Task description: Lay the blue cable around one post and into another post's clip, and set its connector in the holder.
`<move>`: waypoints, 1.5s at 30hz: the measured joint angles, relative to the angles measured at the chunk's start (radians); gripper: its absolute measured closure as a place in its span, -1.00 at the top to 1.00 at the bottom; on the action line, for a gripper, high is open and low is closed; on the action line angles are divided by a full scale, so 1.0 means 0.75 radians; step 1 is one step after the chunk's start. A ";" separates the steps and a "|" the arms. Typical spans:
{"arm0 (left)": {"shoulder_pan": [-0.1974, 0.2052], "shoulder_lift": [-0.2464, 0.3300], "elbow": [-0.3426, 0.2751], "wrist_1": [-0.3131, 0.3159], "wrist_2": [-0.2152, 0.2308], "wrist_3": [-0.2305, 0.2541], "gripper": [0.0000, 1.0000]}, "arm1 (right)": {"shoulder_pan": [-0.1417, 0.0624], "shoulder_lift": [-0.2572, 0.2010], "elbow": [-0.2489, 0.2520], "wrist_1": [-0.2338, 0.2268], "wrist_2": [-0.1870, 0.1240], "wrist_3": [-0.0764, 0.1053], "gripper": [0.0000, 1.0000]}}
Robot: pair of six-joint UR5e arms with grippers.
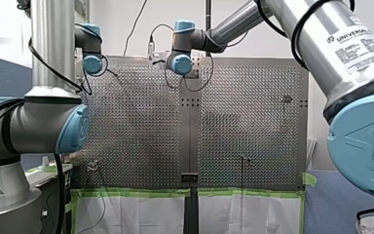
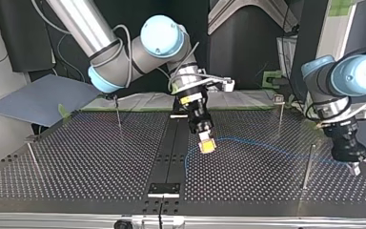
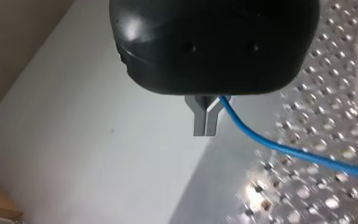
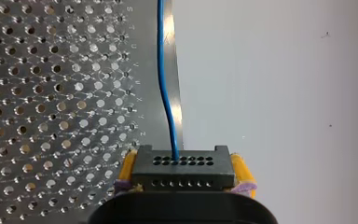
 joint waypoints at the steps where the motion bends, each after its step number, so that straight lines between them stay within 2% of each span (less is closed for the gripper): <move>1: 0.003 -0.006 0.003 0.002 0.003 0.000 -1.00 | -0.001 0.008 -0.008 0.002 0.000 0.000 -1.00; 14: 0.049 -0.068 0.054 -0.004 0.038 -0.043 -1.00 | -0.002 0.076 -0.055 0.004 -0.008 0.000 -1.00; 24: 0.084 -0.129 0.071 -0.013 0.066 -0.044 -1.00 | 0.003 0.139 -0.082 0.008 -0.011 -0.001 -1.00; 32: 0.088 -0.202 0.090 -0.052 0.114 0.012 -1.00 | -0.004 0.154 -0.085 0.006 -0.009 0.004 -1.00; 37: 0.086 -0.213 0.090 -0.062 0.117 0.023 -1.00 | -0.017 0.173 -0.085 0.017 -0.005 0.013 -1.00; 45: 0.066 -0.263 0.087 -0.092 0.118 0.048 -1.00 | -0.025 0.225 -0.084 0.036 0.005 0.013 -1.00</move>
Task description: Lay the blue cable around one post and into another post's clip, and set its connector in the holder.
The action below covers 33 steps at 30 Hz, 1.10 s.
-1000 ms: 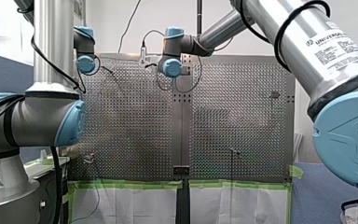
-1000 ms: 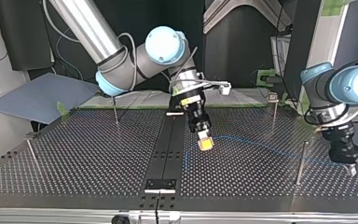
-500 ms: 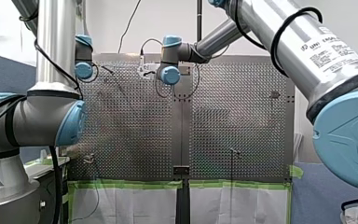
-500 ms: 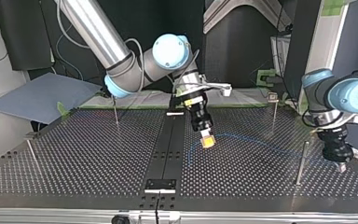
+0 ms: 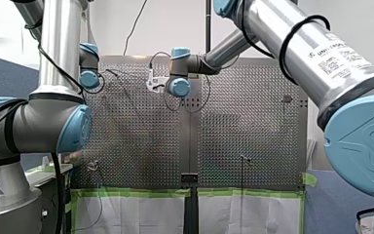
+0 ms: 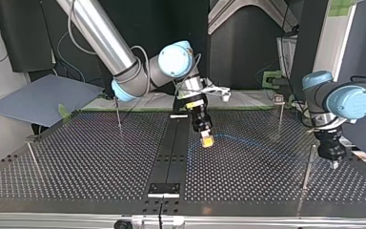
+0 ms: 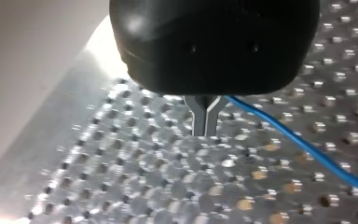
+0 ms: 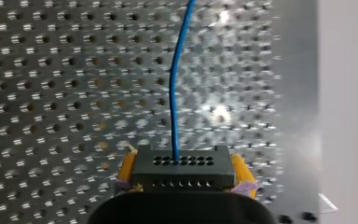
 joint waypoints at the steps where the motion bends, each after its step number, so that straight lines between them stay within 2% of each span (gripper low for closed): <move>1: -0.003 -0.003 -0.001 -0.002 0.000 0.004 -1.00 | -0.001 0.006 0.000 0.005 0.001 0.000 -1.00; 14: -0.045 -0.043 -0.003 -0.006 0.002 0.015 -1.00 | -0.025 0.044 0.003 0.083 0.027 0.003 -1.00; 20: -0.052 -0.044 -0.014 -0.003 -0.008 -0.002 -1.00 | -0.033 0.047 0.037 0.077 0.036 0.003 -1.00; 24: -0.054 -0.044 -0.045 0.027 -0.002 -0.039 -1.00 | -0.034 0.047 0.062 0.066 0.037 0.004 -1.00; 26: -0.055 -0.044 -0.052 0.043 0.002 -0.057 -0.80 | -0.034 0.048 0.068 0.064 0.037 0.004 -1.00; 27: -0.056 -0.044 -0.055 0.050 0.003 -0.065 -0.80 | -0.034 0.048 0.069 0.064 0.037 0.004 -1.00; 29: -0.056 -0.044 -0.058 0.056 0.004 -0.071 -0.35 | -0.034 0.049 0.071 0.064 0.037 0.004 -1.00; 30: -0.057 -0.044 -0.059 0.059 0.005 -0.073 -0.35 | -0.034 0.049 0.071 0.064 0.036 0.004 -1.00; 31: -0.058 -0.044 -0.059 0.059 0.006 -0.073 -0.08 | -0.034 0.049 0.072 0.065 0.036 0.004 -1.00; 32: -0.059 -0.044 -0.059 0.060 0.006 -0.073 0.36 | -0.034 0.049 0.072 0.066 0.036 0.004 -1.00; 33: -0.061 -0.044 -0.060 0.060 0.007 -0.073 0.36 | -0.034 0.049 0.072 0.067 0.036 0.004 -1.00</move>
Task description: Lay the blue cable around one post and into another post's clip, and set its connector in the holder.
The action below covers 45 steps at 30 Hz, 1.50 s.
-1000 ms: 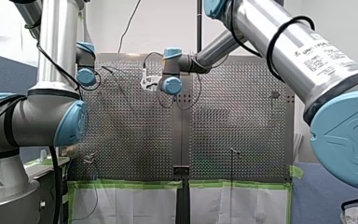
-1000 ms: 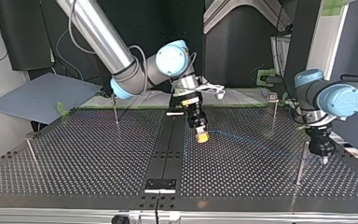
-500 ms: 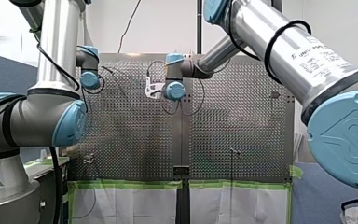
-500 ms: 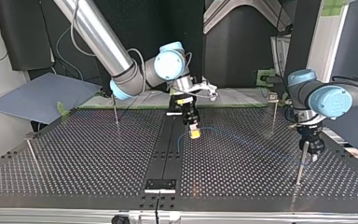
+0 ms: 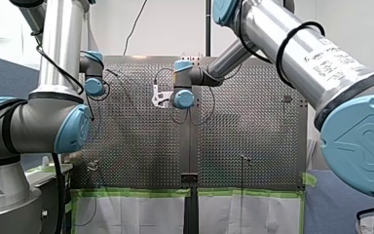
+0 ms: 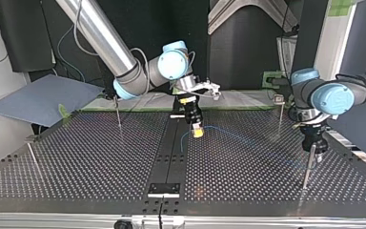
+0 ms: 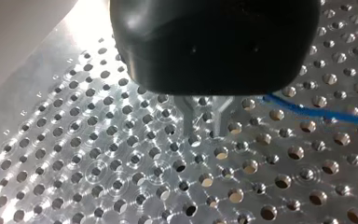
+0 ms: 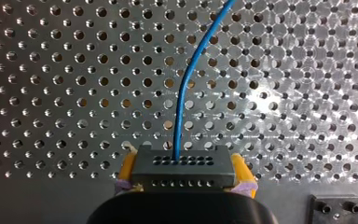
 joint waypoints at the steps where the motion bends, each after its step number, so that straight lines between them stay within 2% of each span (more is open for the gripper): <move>1: -0.002 0.000 0.000 -0.001 0.000 0.000 0.70 | 0.000 0.000 0.001 0.002 0.000 0.000 -1.00; 6: -0.009 0.000 0.000 -0.011 -0.002 0.005 0.70 | -0.001 0.001 0.015 0.003 0.002 -0.001 -1.00; 7: -0.010 0.000 0.000 -0.013 -0.003 0.006 1.00 | -0.001 0.001 0.023 0.000 0.002 -0.001 -1.00; 11: -0.017 0.000 -0.001 -0.030 -0.017 0.019 1.00 | -0.003 0.001 0.057 -0.018 0.012 -0.002 -1.00; 15: -0.019 0.000 -0.001 -0.057 -0.057 0.032 1.00 | -0.016 0.001 0.095 -0.050 0.032 0.003 -1.00; 20: -0.019 0.000 -0.001 -0.063 -0.096 0.036 1.00 | -0.042 -0.001 0.151 -0.104 0.065 0.022 -1.00; 26: -0.021 0.000 -0.002 -0.064 -0.105 0.037 1.00 | -0.076 -0.001 0.216 -0.169 0.105 0.035 -1.00; 36: -0.027 0.000 -0.002 -0.064 -0.105 0.039 1.00 | -0.130 -0.001 0.331 -0.284 0.185 0.050 -1.00; 42: -0.029 -0.001 -0.002 -0.064 -0.105 0.039 1.00 | -0.162 -0.001 0.398 -0.352 0.242 0.045 -1.00; 45: -0.031 -0.001 -0.002 -0.064 -0.105 0.039 1.00 | -0.177 -0.001 0.430 -0.383 0.264 0.052 -1.00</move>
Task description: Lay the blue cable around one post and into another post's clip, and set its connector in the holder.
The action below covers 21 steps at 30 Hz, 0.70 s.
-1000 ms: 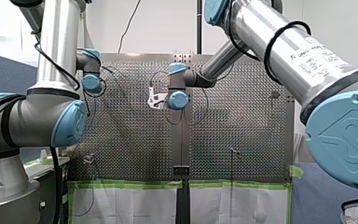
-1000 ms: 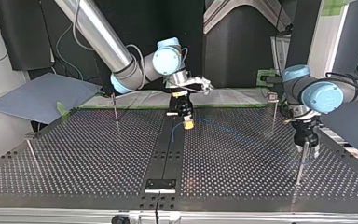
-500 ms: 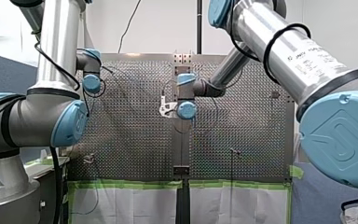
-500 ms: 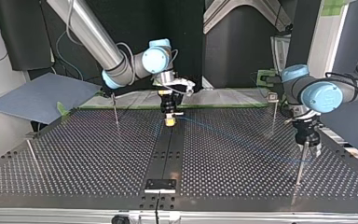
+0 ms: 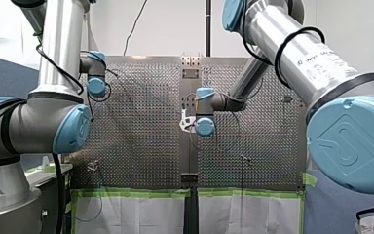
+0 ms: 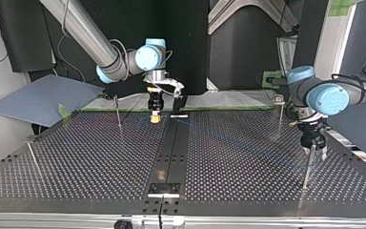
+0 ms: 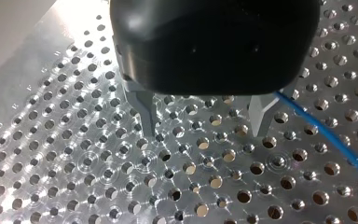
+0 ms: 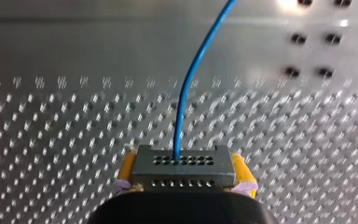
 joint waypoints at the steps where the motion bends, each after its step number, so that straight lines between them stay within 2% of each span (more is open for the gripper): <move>1: 0.000 0.000 0.000 0.000 0.000 0.000 1.00 | -0.007 0.000 0.012 -0.012 0.006 0.005 -1.00; 5: -0.002 0.000 0.000 -0.002 -0.001 0.001 1.00 | -0.025 0.001 0.054 -0.054 0.034 0.017 -1.00; 15: -0.010 0.000 0.000 -0.007 -0.002 0.009 1.00 | -0.043 0.004 0.175 -0.175 0.139 0.030 -1.00; 18: -0.012 0.000 0.000 -0.008 -0.004 0.012 1.00 | -0.051 0.013 0.209 -0.209 0.173 0.035 -1.00; 21: -0.014 0.000 0.000 -0.008 -0.009 0.015 1.00 | -0.061 0.041 0.245 -0.245 0.200 0.052 -1.00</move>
